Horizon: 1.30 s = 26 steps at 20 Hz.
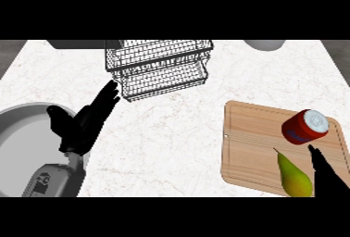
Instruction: Pick the pear from the cutting board and place it in the tiered basket
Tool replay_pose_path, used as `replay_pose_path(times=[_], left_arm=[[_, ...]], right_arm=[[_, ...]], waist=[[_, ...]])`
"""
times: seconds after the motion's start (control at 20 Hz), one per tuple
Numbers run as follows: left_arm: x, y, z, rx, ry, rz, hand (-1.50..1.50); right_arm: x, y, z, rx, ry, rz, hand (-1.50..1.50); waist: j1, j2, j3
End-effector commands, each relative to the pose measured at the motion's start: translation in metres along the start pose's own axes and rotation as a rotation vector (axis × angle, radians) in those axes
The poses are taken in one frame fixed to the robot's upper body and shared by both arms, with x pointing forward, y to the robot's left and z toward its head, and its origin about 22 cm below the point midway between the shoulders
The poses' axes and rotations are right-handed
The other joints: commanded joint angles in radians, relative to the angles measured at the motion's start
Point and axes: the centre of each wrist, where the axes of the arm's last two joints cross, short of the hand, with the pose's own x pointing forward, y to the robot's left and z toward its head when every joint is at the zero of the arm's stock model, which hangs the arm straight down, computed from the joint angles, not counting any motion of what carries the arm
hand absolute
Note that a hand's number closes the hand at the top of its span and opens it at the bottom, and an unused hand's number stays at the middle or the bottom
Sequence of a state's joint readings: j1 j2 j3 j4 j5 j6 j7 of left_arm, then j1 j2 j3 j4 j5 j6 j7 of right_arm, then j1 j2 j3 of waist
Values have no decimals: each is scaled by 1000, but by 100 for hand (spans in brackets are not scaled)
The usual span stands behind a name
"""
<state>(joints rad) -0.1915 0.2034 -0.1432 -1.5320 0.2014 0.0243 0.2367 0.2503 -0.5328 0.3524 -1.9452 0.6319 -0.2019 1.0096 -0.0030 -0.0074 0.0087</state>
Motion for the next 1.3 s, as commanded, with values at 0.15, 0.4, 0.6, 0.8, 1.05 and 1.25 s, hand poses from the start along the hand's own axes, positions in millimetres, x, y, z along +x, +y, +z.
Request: replay_pose_path(times=[0.15, 0.4, 0.6, 0.8, 1.05, 1.25], left_arm=[[-10, 2, 13, 19, 55, 33, 0], [2, -1, 5, 22, 37, 34, 0], [-7, 12, 11, 7, 59, 12, 0], [-20, -5, 5, 25, 57, 27, 0], [-16, -5, -7, 27, 39, 33, 0], [-18, 11, 0, 17, 41, 33, 0]], right_arm=[[-17, 14, -19, 7, 50, -21, -150], [-17, 29, -33, 28, 42, -14, -150], [-34, 27, -37, 24, 39, -24, -150], [-22, 31, -32, 126, -20, -4, 150], [-11, 51, -53, 66, -115, -21, 150], [-23, 50, -43, 39, -142, 5, 150]], waist=[[3, 6, -8], [3, 7, -8], [3, 7, -8], [1, 8, -9], [6, 10, -8], [1, 8, -9]])
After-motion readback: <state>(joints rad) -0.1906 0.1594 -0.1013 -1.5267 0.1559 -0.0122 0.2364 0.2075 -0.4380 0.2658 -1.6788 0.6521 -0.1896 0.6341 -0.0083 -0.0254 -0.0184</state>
